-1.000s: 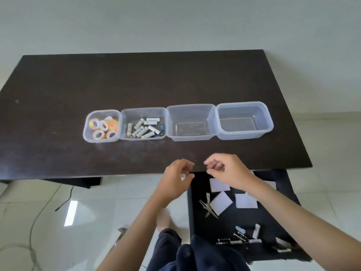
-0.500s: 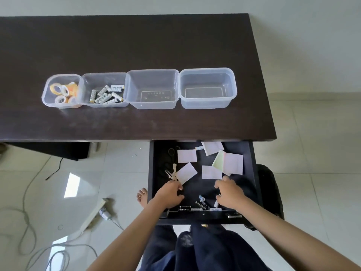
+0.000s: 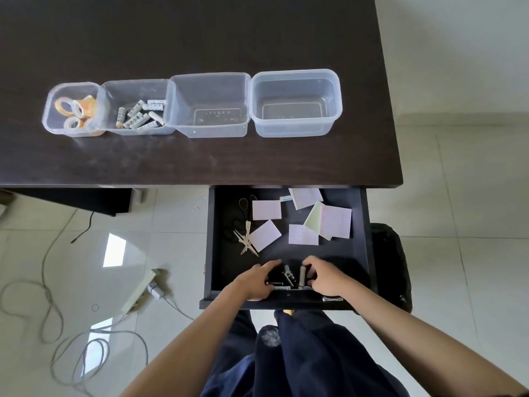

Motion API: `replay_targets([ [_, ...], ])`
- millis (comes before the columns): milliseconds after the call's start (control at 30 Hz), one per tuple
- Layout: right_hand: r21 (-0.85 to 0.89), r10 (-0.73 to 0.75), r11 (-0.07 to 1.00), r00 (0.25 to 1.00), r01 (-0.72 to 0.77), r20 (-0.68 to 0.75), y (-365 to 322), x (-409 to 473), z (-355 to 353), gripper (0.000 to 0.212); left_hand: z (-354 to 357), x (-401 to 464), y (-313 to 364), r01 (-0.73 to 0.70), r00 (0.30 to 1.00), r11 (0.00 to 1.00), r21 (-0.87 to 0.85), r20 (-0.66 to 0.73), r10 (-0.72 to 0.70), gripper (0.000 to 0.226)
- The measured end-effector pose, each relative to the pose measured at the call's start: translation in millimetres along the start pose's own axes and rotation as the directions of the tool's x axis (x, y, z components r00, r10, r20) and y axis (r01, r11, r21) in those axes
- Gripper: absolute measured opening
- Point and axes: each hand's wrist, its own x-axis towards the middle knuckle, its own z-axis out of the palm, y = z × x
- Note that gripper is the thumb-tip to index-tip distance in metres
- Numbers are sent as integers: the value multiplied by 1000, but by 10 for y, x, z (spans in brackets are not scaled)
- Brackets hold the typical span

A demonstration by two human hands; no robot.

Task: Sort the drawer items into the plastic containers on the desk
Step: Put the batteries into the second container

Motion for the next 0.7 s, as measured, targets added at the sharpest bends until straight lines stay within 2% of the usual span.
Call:
replay_targets([
  [67, 33, -51, 998, 997, 49, 56, -82, 17, -21, 65, -17, 34, 50, -32, 999, 999, -8, 17, 32, 70],
  [133, 47, -87, 995, 993, 83, 81, -133, -2, 10, 68, 7, 15, 77, -31, 999, 999, 13, 44, 31, 65],
  [233, 65, -83, 995, 984, 74, 161, 98, 95, 69, 62, 193, 148, 204, 31, 995, 998, 59, 98, -37, 51],
  [300, 79, -67, 995, 985, 55, 156, 133, 85, 107, 52, 244, 108, 198, 74, 994, 994, 83, 72, -80, 45],
  [400, 63, -125, 990, 992, 127, -33, 79, 103, -2, 31, 263, 124, 166, 100, 994, 992, 77, 31, -102, 45],
  [533, -28, -264, 962, 903, 271, -338, -130, 217, -236, 24, 271, 106, 121, 104, 994, 993, 62, 10, -105, 43],
  [633, -143, -342, 940, 834, 311, -432, -356, 337, -480, 26, 270, 96, 112, 91, 996, 995, 46, 4, -91, 41],
  [700, -246, -377, 923, 821, 295, -429, -505, 438, -632, 29, 270, 95, 102, 82, 997, 996, 35, 1, -82, 39],
])
